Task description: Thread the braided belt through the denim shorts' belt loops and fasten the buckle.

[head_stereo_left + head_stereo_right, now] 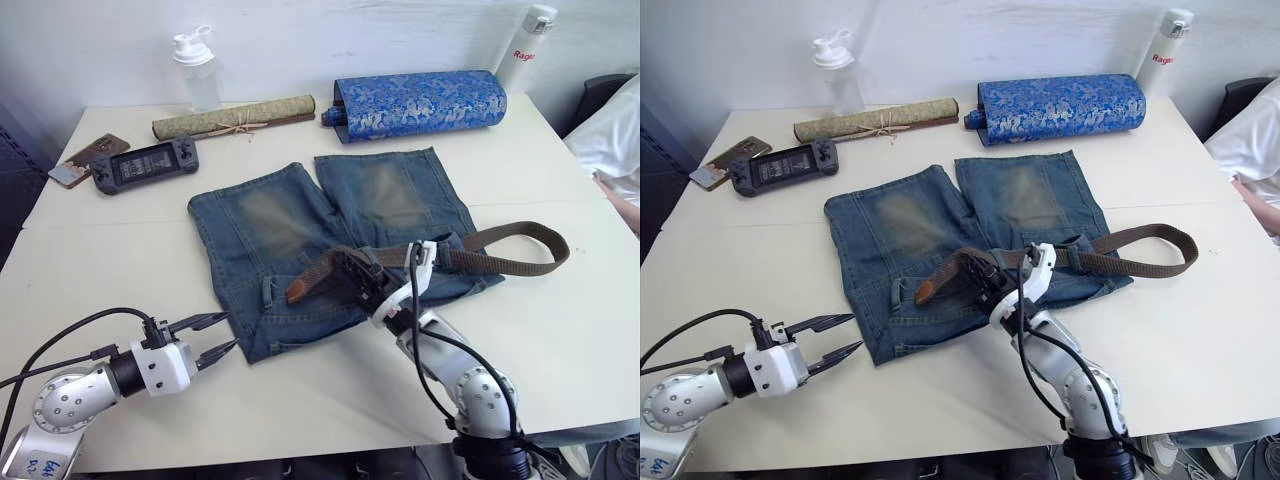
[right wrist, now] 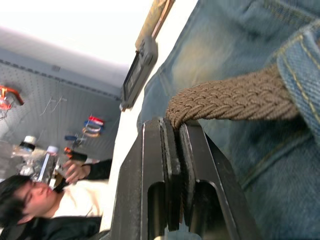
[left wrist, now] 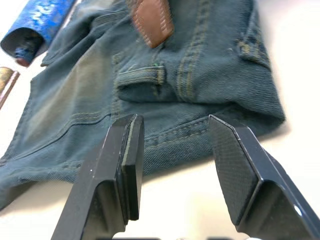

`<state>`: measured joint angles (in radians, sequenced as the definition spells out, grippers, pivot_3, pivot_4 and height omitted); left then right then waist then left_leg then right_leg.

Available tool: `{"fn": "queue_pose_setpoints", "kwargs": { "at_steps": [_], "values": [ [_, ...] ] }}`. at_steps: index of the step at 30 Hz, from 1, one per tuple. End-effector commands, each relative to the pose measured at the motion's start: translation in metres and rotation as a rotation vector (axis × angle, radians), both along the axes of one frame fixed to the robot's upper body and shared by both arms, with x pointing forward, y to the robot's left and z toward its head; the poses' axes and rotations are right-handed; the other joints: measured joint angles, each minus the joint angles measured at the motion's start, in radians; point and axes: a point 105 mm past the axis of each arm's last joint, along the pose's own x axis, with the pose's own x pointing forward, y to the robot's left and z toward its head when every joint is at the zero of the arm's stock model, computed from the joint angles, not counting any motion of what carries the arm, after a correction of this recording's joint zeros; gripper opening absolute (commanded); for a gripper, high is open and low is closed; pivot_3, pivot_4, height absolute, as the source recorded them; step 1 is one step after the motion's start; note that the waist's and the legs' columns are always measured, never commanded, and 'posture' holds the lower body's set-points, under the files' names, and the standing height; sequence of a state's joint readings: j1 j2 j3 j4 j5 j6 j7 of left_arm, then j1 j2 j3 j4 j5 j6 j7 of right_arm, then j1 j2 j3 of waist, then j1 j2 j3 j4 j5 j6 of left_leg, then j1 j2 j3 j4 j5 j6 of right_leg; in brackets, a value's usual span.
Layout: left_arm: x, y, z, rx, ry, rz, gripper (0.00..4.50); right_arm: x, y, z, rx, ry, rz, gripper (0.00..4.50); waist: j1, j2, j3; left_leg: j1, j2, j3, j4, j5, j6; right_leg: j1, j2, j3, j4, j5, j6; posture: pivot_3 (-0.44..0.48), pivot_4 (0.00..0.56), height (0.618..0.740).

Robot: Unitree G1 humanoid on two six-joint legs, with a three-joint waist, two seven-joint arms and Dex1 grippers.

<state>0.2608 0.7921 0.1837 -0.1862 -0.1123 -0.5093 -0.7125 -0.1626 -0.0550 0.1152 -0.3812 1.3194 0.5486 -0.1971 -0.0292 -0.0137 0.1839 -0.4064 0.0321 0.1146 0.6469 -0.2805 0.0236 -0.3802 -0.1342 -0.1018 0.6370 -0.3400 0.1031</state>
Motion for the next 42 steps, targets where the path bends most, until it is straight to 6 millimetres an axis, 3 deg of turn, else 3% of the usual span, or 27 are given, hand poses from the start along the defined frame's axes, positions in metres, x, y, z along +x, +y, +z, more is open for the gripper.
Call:
{"fn": "queue_pose_setpoints", "kwargs": {
  "at_steps": [1,6,16,29,32,37,42],
  "values": [
    [-0.001,-0.001,0.012,0.001,-0.020,-0.026,2.30,0.002,0.012,0.005,-0.001,-0.084,-0.014,0.00,-0.002,0.000,0.000,0.000,0.000,0.000,0.000,0.000,0.000,0.000,0.000,0.000,0.000,0.000,0.000,0.000,0.150,0.717],
    [-0.001,-0.002,0.015,0.009,-0.023,-0.041,2.30,0.005,0.024,0.004,0.006,-0.112,-0.018,0.00,-0.003,0.000,0.000,0.000,0.000,0.001,0.000,0.000,-0.001,0.000,0.000,-0.001,0.002,0.000,0.000,0.000,0.150,0.717],
    [0.004,-0.004,0.013,0.007,-0.034,-0.039,2.30,0.008,0.053,-0.011,-0.154,-0.153,0.070,0.00,-0.008,0.000,0.000,0.000,0.000,0.001,0.000,0.000,-0.002,-0.001,0.001,-0.001,0.004,0.000,0.000,0.000,0.150,0.717],
    [0.003,-0.005,0.006,0.006,-0.033,-0.041,2.30,0.018,0.086,-0.008,-0.274,-0.226,0.114,0.00,-0.025,0.000,0.000,0.000,0.001,0.003,-0.001,-0.001,-0.003,-0.004,0.000,-0.002,0.007,0.000,0.000,0.000,0.150,0.717],
    [0.002,-0.008,0.005,0.009,-0.033,-0.059,2.30,0.021,0.081,-0.007,-0.264,-0.221,0.094,0.00,-0.025,0.000,0.000,0.000,0.001,0.004,-0.001,-0.001,-0.003,-0.004,0.000,-0.002,0.007,0.000,-0.001,0.000,0.150,0.717],
    [0.001,-0.013,0.003,0.013,-0.035,-0.077,2.30,0.019,0.046,0.001,-0.169,-0.188,0.074,0.00,-0.024,0.000,0.000,0.000,0.001,0.004,0.000,-0.001,-0.003,-0.004,0.000,-0.002,0.007,0.000,0.000,0.000,0.150,0.717],
    [0.004,-0.026,0.004,0.000,-0.051,-0.124,2.30,0.003,0.020,0.017,0.138,-0.010,0.182,0.00,-0.007,0.000,0.000,0.000,0.000,0.003,0.000,-0.002,-0.002,-0.003,-0.002,0.000,0.006,0.000,-0.001,0.000,0.150,0.717]
  ]
}}
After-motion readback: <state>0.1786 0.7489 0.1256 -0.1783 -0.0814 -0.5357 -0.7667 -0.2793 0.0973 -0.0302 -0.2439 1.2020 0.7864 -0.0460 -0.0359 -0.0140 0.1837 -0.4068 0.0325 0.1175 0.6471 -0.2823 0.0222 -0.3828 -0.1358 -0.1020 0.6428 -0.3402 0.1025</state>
